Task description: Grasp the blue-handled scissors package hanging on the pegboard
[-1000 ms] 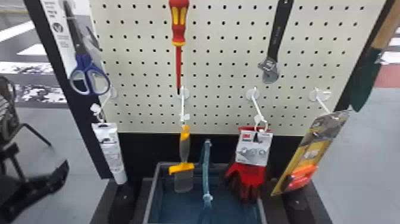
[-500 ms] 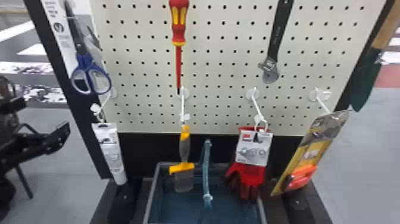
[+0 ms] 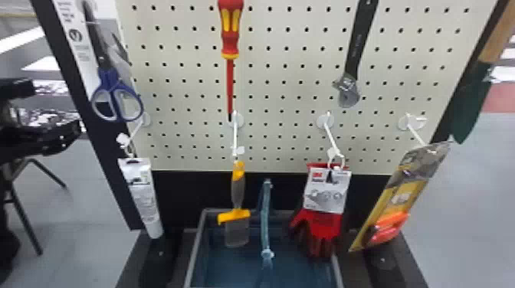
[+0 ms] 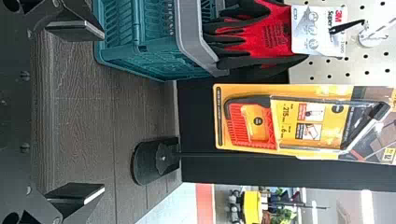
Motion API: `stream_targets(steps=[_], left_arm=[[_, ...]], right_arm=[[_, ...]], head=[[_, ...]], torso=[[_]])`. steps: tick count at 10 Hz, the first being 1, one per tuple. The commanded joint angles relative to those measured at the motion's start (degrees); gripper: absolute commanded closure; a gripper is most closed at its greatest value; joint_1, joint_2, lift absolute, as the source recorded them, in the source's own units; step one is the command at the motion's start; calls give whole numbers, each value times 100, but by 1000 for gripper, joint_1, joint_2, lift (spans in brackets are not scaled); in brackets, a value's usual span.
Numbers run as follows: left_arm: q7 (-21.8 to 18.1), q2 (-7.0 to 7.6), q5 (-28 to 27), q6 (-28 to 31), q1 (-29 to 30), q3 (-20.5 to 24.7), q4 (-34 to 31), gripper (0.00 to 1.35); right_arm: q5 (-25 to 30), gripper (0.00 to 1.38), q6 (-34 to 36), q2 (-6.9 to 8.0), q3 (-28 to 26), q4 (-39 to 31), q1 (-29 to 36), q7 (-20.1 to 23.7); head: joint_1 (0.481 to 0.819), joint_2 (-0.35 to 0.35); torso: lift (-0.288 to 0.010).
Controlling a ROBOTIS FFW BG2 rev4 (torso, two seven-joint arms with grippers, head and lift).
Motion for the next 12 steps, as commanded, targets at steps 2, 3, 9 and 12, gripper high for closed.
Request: stream_targets(steps=[2,3,9,12], left_arm=[[-294,357,390,506,-545,-330,355,142],[-470,498,540,638,-766,-533,594,144],[-1252,1210,1498,752,-1984,-1499,1747,142],[-1604,1403,1911,691,-2427,-1772,2028,168]], right_arm=[[4,151,8,9,0,9,-37,14],[4,151,8,0,0,24,-61,14],[13,151,16,9,0,80,-98,40],[13,151,25,9,0,94,-111,58]], head=[[549,0],[549,0],[549,0],[549,0]], torso=[[-100],[-100],[-100],[-100]])
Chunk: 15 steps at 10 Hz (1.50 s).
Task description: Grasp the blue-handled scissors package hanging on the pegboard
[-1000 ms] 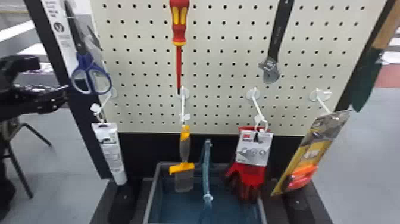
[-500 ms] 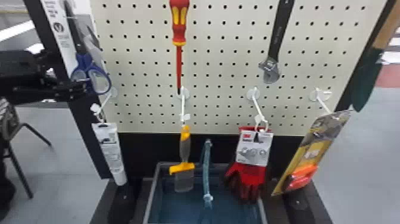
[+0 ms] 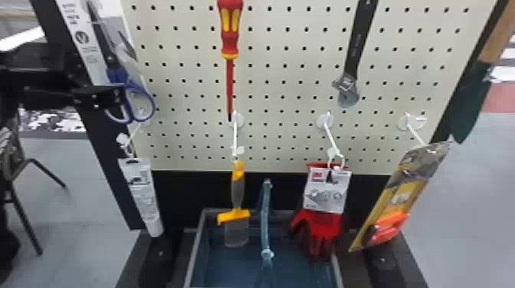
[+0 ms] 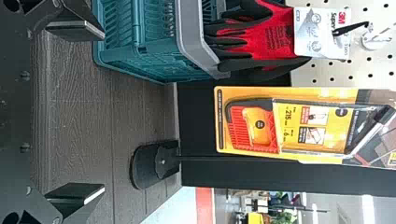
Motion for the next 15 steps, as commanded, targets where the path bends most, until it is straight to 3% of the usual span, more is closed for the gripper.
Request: stream_targets(steps=[1,2,3,4,5,6,8,15], left_arm=[[-126,75,146,-27,-209,-53,61,177],[-161,128,225,-9,-307,-106,90,193],[-179,163,181,0,-393,-159,104,320],[-188,172,146,0,-406,-176,118,644],[-188,163,93,8,-406,-176,132,785],[-188,163,58,-9,-406,-203,132,811],[-144,154,-92,-167,-393,-211,104,1118],[-65,154,-56,-273,-369,-238,118,1118]], right_arm=[[0,153,0,8,0,6,-2,7],[0,151,0,8,0,20,-2,7],[0,153,0,8,0,20,-2,7],[0,153,0,8,0,20,-14,16],[0,151,0,17,0,20,-14,16],[0,153,0,17,0,20,-2,16],[0,153,0,17,0,20,-2,16],[-9,153,0,8,0,20,-2,16]], head=[[549,0],[549,0],[549,0],[549,0],[549,0],[549,0],[549,0],[549,0]], torso=[[-100],[-100],[-100],[-100],[-100],[-100],[-100],[-100]])
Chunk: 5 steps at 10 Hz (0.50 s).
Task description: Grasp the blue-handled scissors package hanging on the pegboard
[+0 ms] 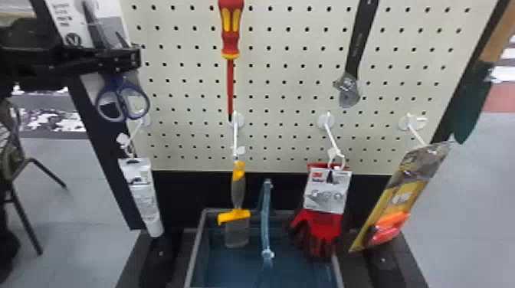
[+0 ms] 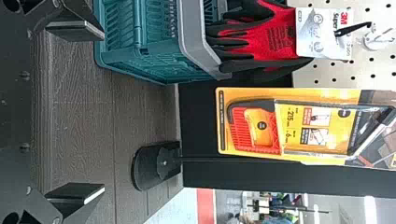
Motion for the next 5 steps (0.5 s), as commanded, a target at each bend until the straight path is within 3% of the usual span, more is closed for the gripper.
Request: stream_targets(steps=[1,5], left_arm=[[-1,0,2,8,-10,-21,0,1118],[8,0,-25,-1,2,-21,28,1118]], right_arm=[[0,153,7,0,0,0,0,-1],[0,153,-2,0,0,14,0,-1]], head=[[549,0],[549,0]], torso=[[-100],[-100]])
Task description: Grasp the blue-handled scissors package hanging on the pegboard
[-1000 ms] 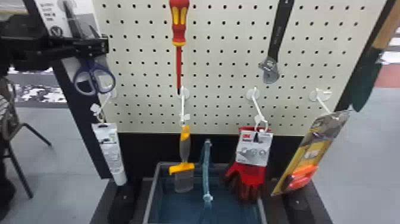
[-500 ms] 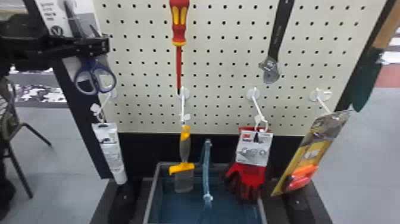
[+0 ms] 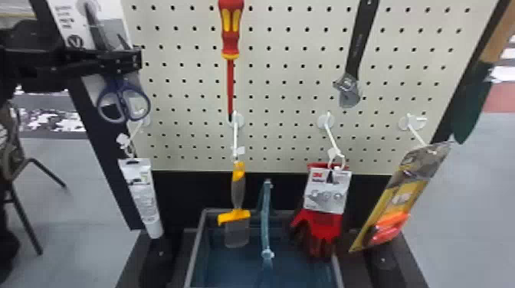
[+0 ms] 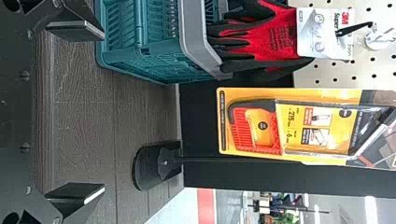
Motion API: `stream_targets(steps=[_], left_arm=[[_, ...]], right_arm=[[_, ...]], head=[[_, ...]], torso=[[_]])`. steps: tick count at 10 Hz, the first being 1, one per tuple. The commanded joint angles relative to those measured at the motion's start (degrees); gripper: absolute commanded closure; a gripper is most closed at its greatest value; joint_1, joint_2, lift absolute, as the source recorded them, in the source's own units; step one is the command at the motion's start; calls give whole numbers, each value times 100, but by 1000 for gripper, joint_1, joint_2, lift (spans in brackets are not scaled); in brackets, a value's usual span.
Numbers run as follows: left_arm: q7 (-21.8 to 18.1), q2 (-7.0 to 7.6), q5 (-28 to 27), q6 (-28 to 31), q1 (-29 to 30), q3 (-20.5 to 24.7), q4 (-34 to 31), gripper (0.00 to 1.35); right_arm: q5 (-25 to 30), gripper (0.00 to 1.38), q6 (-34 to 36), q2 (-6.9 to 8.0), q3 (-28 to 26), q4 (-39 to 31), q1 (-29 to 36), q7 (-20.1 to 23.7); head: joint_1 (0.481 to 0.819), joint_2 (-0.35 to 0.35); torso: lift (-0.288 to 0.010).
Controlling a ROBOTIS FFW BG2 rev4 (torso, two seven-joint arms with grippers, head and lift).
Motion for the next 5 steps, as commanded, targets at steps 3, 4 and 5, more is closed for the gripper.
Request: stream_targets(steps=[3,4,5], left_arm=[[1,0,-4,-2,26,14,1,1116],[1,0,-4,-2,26,14,1,1118],[1,0,-4,-2,26,23,1,1116]], right_arm=[[0,153,-1,0,0,0,0,0],[0,153,-1,0,0,0,0,0],[0,153,-1,0,0,0,0,0]], head=[[549,0],[549,0],[549,0]], torso=[[-100],[-100],[-100]])
